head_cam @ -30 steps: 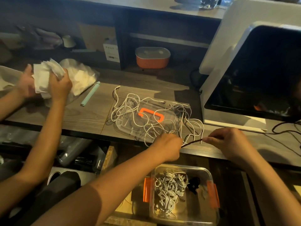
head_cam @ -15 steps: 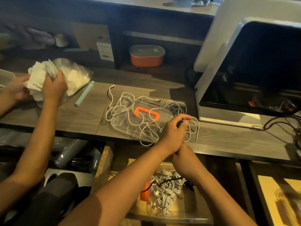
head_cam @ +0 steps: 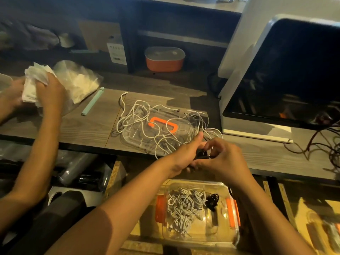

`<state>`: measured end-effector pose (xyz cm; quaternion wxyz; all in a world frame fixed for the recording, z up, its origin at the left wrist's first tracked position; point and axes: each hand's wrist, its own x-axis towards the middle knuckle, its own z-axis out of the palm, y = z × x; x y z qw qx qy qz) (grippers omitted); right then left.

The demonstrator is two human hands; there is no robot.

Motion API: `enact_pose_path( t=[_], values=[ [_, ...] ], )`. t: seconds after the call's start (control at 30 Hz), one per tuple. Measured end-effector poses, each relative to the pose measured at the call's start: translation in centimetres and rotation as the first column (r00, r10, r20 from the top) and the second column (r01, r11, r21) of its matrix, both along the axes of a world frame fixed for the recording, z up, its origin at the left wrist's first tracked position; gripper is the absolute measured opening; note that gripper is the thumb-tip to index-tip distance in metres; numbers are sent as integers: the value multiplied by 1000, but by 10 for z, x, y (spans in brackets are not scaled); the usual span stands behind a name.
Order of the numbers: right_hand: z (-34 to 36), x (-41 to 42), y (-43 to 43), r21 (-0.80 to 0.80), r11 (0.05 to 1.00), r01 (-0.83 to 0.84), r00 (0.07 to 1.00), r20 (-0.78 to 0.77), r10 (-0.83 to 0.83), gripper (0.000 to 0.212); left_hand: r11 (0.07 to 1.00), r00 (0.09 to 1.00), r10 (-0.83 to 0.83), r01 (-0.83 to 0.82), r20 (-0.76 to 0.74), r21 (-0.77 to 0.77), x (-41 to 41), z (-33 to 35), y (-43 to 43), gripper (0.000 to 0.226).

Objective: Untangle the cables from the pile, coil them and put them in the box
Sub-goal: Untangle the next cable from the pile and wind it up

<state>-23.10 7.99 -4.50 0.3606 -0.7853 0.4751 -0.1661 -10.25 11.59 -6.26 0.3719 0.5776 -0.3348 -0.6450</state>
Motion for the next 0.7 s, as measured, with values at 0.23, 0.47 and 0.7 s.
enact_pose_path(
  t=[0.23,0.47,0.7],
  values=[
    [3,0,8,247,964,-101,971,235,41,20,985,983,-163,167,-84,53,9,-2,4,66],
    [-12,-3,6,234,966,-111,969,243,52,2,997,997,-33,38,-69,63,3,-1,0,43],
    [-17,-8,1,337,941,-8,950,296,-98,16,883,788,369,-131,493,-450,-21,-30,19,45]
  ],
)
